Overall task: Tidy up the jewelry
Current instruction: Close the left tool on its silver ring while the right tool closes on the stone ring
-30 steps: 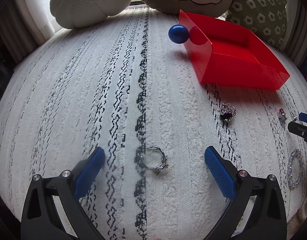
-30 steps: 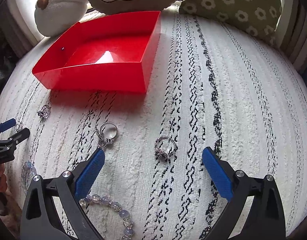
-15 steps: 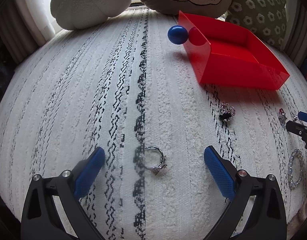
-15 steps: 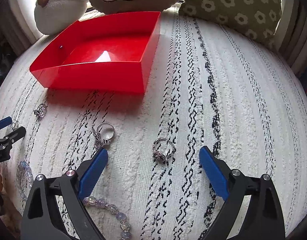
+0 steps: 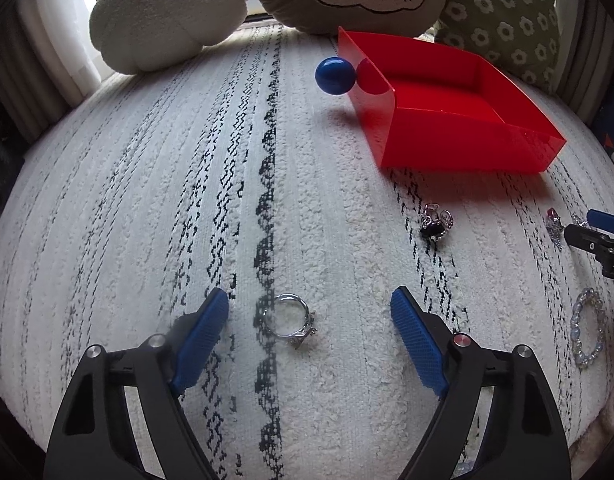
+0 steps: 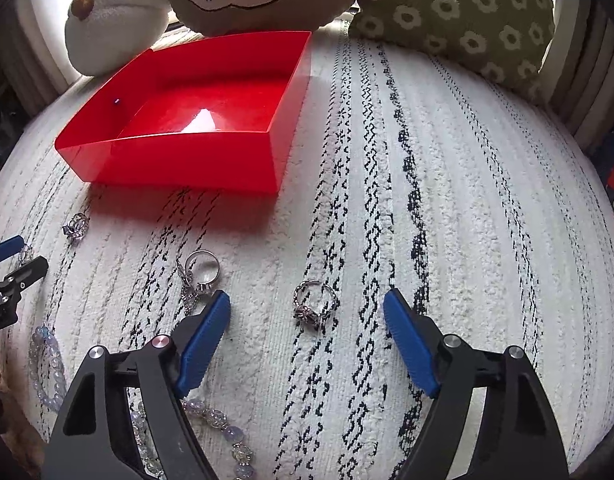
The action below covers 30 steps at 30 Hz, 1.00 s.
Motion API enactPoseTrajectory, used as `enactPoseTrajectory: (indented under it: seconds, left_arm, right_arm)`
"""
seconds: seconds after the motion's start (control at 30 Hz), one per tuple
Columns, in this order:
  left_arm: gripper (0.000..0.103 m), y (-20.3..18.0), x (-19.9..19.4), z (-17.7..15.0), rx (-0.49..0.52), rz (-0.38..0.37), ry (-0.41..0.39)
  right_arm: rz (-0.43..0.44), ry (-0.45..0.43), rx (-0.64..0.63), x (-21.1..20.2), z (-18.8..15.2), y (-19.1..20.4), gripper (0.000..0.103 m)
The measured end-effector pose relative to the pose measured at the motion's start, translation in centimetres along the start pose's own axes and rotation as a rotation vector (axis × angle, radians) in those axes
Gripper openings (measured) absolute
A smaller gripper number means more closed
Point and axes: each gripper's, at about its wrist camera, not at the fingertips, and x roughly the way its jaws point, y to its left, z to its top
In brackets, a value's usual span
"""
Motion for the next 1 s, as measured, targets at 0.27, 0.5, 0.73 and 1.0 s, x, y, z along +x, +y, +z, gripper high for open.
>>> enactPoseTrajectory:
  seconds: [0.27,0.5,0.73,1.0]
  left_arm:
    - [0.07,-0.2,-0.2,-0.1,0.013,-0.018,-0.006]
    - [0.067,-0.2,-0.2,-0.2,0.014,-0.027,-0.008]
    - [0.055,-0.4,-0.5,-0.3,0.021,-0.041,-0.016]
    - [0.042,-0.3,-0.8,-0.4,0.025,-0.038,-0.027]
  right_arm:
    - [0.007,-0.009,-0.01,-0.5,-0.4,0.4,0.066]
    - [0.012,-0.012,-0.015,-0.7,-0.4,0.6,0.06]
    - [0.013,-0.019,-0.017,-0.8,-0.4,0.7,0.05]
    - [0.015,-0.026,-0.03,-1.1,-0.5,0.9,0.038]
